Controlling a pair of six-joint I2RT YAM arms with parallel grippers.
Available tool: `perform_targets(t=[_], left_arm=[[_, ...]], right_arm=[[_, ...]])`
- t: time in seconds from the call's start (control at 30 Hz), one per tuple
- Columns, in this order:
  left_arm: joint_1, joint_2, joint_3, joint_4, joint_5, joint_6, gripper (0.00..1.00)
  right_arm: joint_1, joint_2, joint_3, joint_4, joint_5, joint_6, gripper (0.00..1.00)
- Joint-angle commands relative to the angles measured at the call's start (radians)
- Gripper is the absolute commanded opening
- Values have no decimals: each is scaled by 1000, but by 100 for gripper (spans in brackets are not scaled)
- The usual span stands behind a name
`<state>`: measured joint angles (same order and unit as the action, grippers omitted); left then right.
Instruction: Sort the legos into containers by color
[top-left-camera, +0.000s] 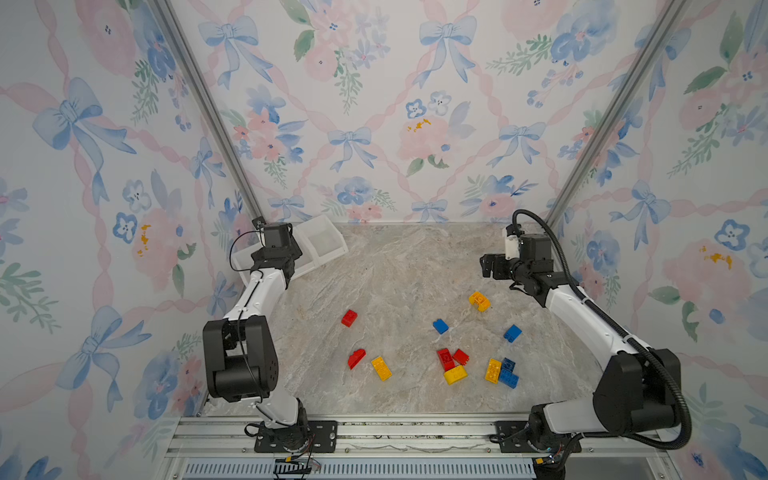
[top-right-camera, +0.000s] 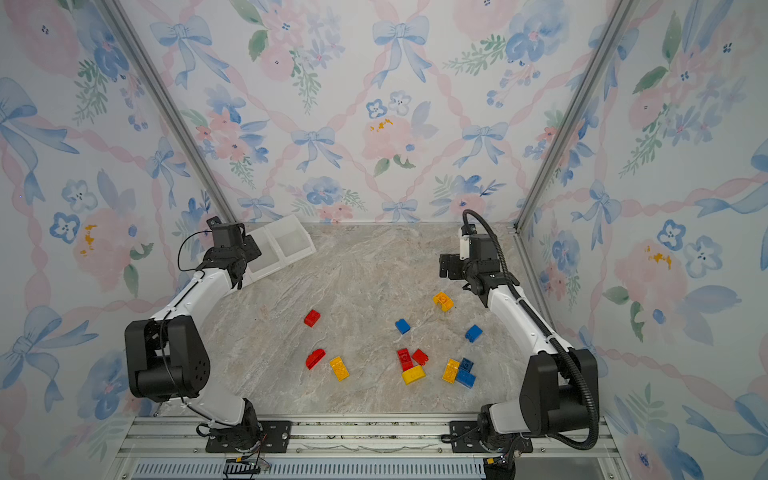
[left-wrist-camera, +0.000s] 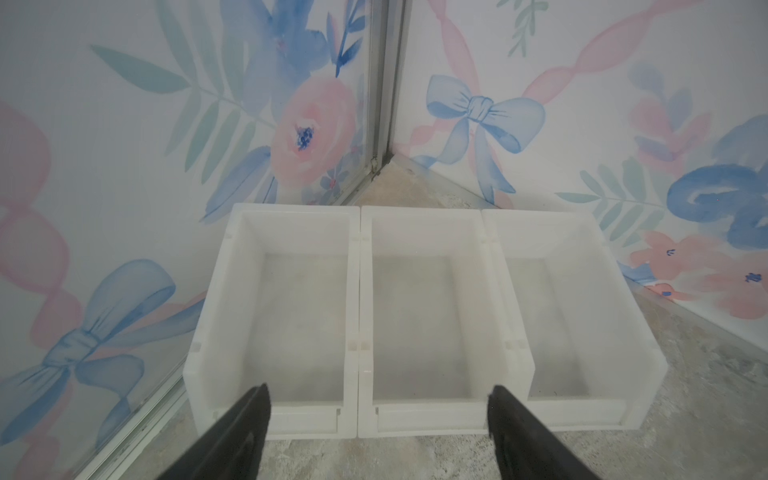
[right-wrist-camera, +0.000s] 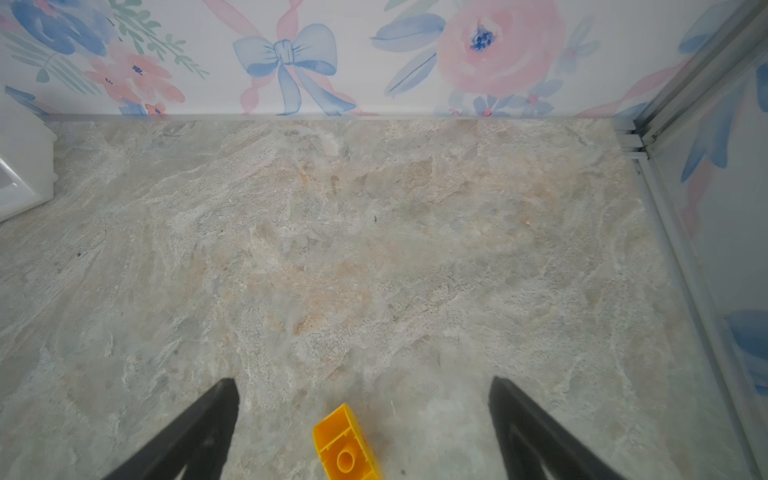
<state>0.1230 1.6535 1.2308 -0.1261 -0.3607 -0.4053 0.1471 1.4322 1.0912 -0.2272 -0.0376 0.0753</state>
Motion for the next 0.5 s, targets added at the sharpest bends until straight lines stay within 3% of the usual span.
perform_targets(t=[0.0, 0.47], left_arm=[[31, 84, 76, -140, 65, -39, 82], [69, 350, 276, -187, 51, -22, 66]], right_arm=[[23, 20, 56, -102, -42, 30, 97], [66, 28, 93, -163, -28, 38, 97]])
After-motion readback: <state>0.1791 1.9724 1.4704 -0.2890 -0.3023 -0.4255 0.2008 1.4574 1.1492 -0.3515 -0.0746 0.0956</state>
